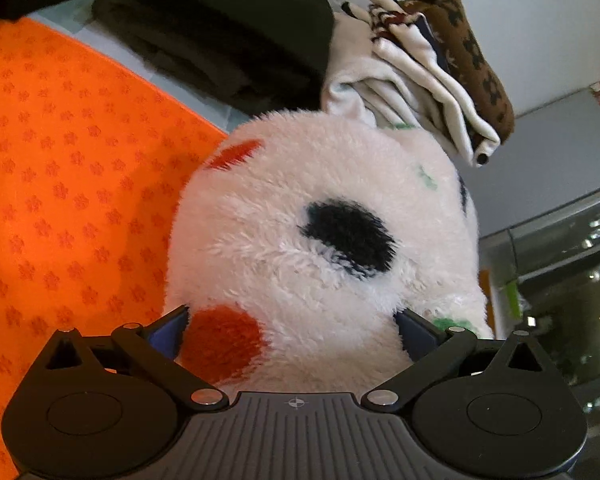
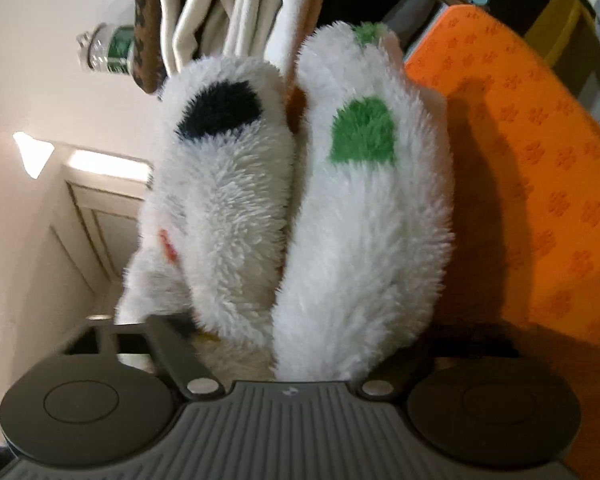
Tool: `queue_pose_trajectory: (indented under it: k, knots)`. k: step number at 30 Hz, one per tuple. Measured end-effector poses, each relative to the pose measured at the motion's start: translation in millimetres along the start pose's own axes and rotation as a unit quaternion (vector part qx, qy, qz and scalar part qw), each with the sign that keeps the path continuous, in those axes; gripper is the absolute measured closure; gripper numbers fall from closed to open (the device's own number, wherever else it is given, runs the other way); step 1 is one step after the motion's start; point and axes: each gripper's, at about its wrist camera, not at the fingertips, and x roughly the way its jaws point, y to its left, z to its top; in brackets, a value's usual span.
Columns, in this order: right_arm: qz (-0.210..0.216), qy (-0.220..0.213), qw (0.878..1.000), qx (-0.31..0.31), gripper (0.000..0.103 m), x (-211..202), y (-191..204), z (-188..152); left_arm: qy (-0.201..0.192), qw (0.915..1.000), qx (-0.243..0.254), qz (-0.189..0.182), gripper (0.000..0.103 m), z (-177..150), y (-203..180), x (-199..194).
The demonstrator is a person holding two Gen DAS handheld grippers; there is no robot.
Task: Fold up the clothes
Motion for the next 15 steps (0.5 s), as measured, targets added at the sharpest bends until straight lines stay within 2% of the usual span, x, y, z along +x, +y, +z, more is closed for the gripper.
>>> queue_pose_trajectory:
  k: [2,5,8,15]
  knots:
    - [0.017,-0.007,1.0,0.008,0.038,-4,8,-1,0.001,0.9998,0.005,-0.018,0.0,-1,-8,-3]
    - [0.044,-0.023,0.999,0.012,0.04,-13,30,-6,-0.009,0.9988,0.008,-0.047,0.0,-4,-20,-12]
    - [0.05,-0.043,0.998,-0.01,0.041,-29,60,-14,-0.019,0.9968,0.01,-0.077,0.001,-10,-32,-26]
    - [0.057,-0.084,0.994,-0.03,0.041,-82,119,-38,-0.034,0.9913,0.036,-0.122,0.001,-21,-69,-60]
